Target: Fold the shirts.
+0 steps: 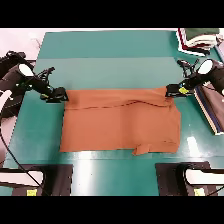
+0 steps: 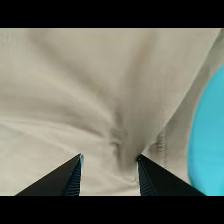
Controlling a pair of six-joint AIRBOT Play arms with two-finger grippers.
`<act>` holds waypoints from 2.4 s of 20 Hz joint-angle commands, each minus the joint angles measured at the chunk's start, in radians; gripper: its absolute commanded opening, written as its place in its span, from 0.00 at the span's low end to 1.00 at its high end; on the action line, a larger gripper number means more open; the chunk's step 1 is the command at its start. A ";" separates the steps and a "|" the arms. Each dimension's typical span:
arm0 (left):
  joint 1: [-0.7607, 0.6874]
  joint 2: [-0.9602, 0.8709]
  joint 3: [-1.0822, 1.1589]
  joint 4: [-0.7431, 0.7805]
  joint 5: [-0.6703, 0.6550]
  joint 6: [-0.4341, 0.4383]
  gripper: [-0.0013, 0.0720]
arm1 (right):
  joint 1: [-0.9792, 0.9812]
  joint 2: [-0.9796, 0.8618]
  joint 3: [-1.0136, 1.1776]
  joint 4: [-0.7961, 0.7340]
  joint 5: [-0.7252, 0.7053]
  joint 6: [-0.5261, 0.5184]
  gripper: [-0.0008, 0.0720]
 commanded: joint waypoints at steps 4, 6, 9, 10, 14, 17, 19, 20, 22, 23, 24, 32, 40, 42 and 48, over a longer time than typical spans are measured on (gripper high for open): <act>0.056 0.328 -0.283 0.174 -0.057 -0.026 0.75 | -0.001 0.203 -0.096 0.017 0.046 -0.021 0.56; 0.056 0.453 -0.451 0.166 -0.051 -0.031 0.75 | -0.023 0.285 -0.137 0.019 0.043 -0.021 0.56; 0.056 0.565 -0.645 0.082 -0.062 -0.033 0.75 | -0.093 0.370 -0.164 0.071 0.045 -0.022 0.56; 0.056 0.577 -0.689 0.052 -0.056 -0.034 0.75 | -0.116 0.386 -0.167 0.093 0.044 -0.022 0.56; 0.056 0.577 -0.784 -0.089 -0.020 -0.032 0.75 | -0.163 0.423 -0.167 0.131 0.044 -0.038 0.56; 0.029 0.577 -0.813 -0.100 -0.021 -0.034 0.75 | -0.162 0.427 -0.168 0.130 0.050 -0.038 0.56; -0.008 0.577 -0.829 -0.101 -0.020 -0.042 0.75 | -0.162 0.427 -0.167 0.130 0.052 -0.038 0.56; -0.028 0.577 -0.829 -0.100 -0.018 -0.054 0.75 | -0.162 0.427 -0.167 0.130 0.052 -0.038 0.56; -0.044 0.577 -0.829 -0.099 -0.015 -0.053 0.75 | -0.162 0.428 -0.168 0.130 0.066 -0.038 0.56; -0.044 0.577 -0.828 -0.099 -0.011 -0.053 0.70 | -0.162 0.427 -0.169 0.129 0.080 -0.038 0.56; -0.044 0.577 -0.826 -0.099 -0.008 -0.051 0.35 | -0.163 0.428 -0.173 0.122 0.087 -0.038 0.56; -0.044 0.578 -0.708 -0.100 -0.021 -0.025 0.04 | -0.365 0.428 -0.502 0.092 0.324 -0.092 0.77; -0.044 0.578 -0.676 -0.100 -0.001 -0.025 0.05 | -0.491 0.427 -0.801 0.101 0.223 -0.100 0.72; -0.044 0.578 -0.676 -0.101 0.004 -0.025 0.04 | -0.491 0.427 -0.816 0.103 0.225 -0.100 0.70; -0.044 0.578 -0.676 -0.129 0.025 -0.025 0.05 | -0.317 0.427 -0.818 0.104 0.179 -0.095 0.56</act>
